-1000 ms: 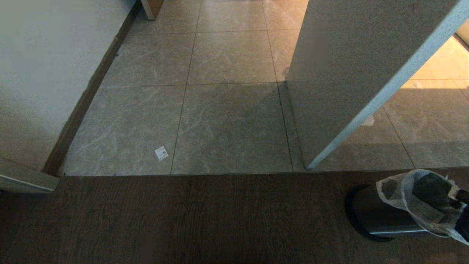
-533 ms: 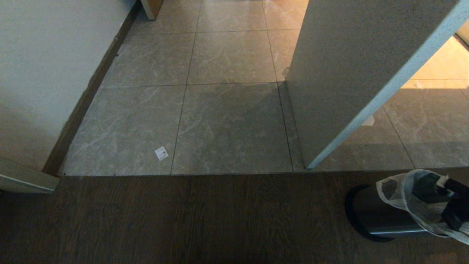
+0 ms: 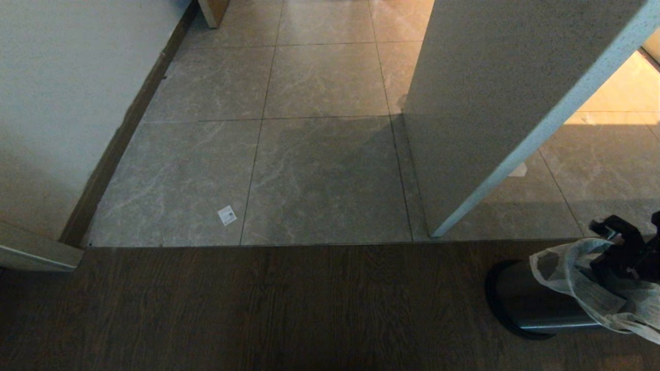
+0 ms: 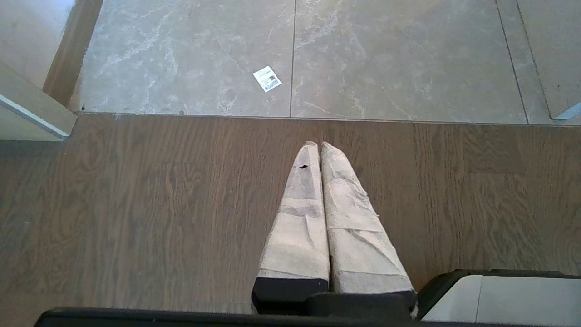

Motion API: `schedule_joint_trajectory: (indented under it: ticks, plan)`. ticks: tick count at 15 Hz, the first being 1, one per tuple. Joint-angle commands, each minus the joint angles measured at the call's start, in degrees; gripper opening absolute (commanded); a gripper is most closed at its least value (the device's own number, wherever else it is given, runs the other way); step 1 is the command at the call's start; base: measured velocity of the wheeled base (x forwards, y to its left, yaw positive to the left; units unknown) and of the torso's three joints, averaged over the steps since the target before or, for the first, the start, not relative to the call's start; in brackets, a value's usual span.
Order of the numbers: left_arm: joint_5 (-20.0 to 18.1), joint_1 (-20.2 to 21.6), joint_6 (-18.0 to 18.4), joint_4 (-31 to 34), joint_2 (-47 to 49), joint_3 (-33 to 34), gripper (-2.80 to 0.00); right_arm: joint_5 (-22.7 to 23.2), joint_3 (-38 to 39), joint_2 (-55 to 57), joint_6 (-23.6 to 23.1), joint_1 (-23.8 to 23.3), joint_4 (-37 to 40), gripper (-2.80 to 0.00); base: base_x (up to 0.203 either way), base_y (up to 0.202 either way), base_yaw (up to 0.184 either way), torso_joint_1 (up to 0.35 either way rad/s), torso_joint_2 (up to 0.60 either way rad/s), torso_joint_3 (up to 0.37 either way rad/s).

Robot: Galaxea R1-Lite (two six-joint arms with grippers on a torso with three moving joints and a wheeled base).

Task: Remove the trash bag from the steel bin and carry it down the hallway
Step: Pick up the trash bag

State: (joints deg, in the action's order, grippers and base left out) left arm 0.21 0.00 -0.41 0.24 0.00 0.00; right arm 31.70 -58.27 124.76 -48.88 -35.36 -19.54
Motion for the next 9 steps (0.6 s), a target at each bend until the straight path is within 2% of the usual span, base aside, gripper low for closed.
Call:
schedule_joint_trajectory:
  ticks: [1, 4, 7, 9]
  plan:
    - [0.0, 0.0, 0.0, 0.0, 0.0, 0.0, -2.8, -1.2, 1.9, -9.0, 6.5, -3.2, 2.3, 0.0, 0.0, 0.0, 0.0, 0.0, 0.0, 0.0]
    - [0.1, 0.0, 0.0, 0.0, 0.0, 0.0, -2.8, -2.0, 6.1, -18.7, 17.2, -8.9, 7.8, 0.0, 0.0, 0.0, 0.0, 0.0, 0.0, 0.0]
    - [0.1, 0.0, 0.0, 0.0, 0.0, 0.0, -2.8, -2.2, 14.7, -24.6, 25.6, -18.8, 10.2, 0.0, 0.0, 0.0, 0.0, 0.0, 0.0, 0.0]
    - [0.1, 0.0, 0.0, 0.0, 0.0, 0.0, -2.8, -2.2, 17.1, -26.6, 34.1, -24.9, 13.1, 0.0, 0.0, 0.0, 0.0, 0.0, 0.0, 0.0]
